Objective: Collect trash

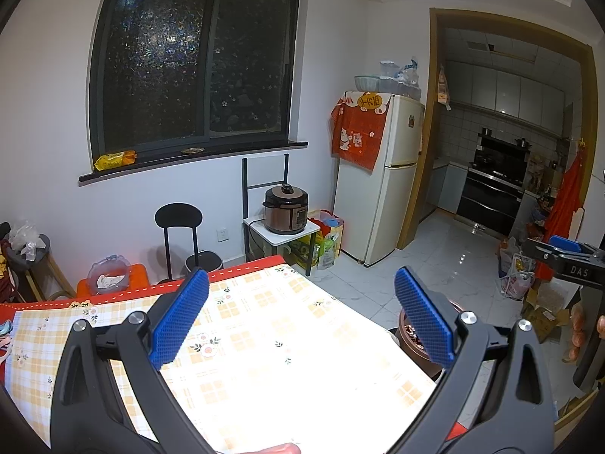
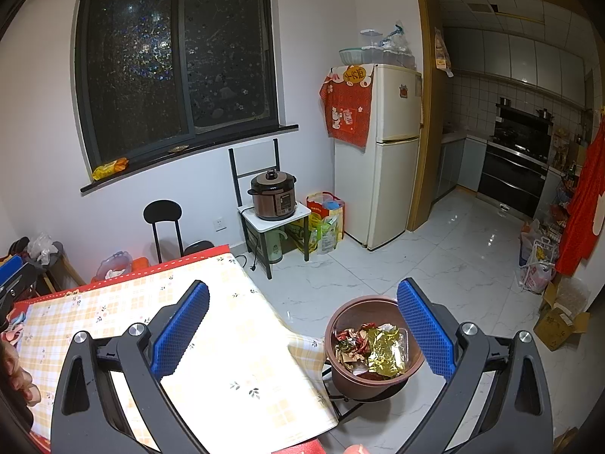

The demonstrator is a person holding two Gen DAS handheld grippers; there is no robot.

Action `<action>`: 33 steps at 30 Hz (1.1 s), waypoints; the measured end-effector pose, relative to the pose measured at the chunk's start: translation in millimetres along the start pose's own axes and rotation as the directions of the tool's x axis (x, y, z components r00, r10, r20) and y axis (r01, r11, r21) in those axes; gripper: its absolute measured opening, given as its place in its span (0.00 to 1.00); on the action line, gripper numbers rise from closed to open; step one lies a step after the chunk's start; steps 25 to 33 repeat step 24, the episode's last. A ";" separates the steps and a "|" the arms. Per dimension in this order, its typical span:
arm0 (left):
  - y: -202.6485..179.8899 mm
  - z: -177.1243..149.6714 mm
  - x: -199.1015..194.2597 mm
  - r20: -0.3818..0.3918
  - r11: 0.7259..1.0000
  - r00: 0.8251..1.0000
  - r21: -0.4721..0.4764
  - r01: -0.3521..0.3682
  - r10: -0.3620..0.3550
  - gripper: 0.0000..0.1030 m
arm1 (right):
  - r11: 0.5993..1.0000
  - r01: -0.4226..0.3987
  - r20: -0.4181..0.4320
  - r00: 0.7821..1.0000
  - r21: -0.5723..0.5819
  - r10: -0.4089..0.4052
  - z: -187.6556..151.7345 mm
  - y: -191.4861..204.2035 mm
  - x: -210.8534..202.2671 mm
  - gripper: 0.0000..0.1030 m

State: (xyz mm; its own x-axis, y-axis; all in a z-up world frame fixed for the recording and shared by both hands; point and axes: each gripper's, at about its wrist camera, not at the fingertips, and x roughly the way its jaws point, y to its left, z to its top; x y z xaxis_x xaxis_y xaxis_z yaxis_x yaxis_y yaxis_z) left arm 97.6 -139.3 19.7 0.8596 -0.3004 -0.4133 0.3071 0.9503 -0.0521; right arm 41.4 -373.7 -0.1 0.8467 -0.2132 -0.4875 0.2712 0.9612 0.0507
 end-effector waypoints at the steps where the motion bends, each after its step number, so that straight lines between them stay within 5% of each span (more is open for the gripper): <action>1: 0.6 0.2 0.0 0.000 1.000 1.000 0.000 0.000 0.000 0.94 | 1.000 -0.001 0.000 1.000 0.000 0.001 0.0 -0.1 0.0 0.95; 33: 2.7 1.5 -1.7 -0.006 1.000 1.000 -0.020 -0.013 0.013 0.94 | 1.000 -0.007 -0.008 1.000 -0.005 0.007 1.2 1.2 0.6 0.95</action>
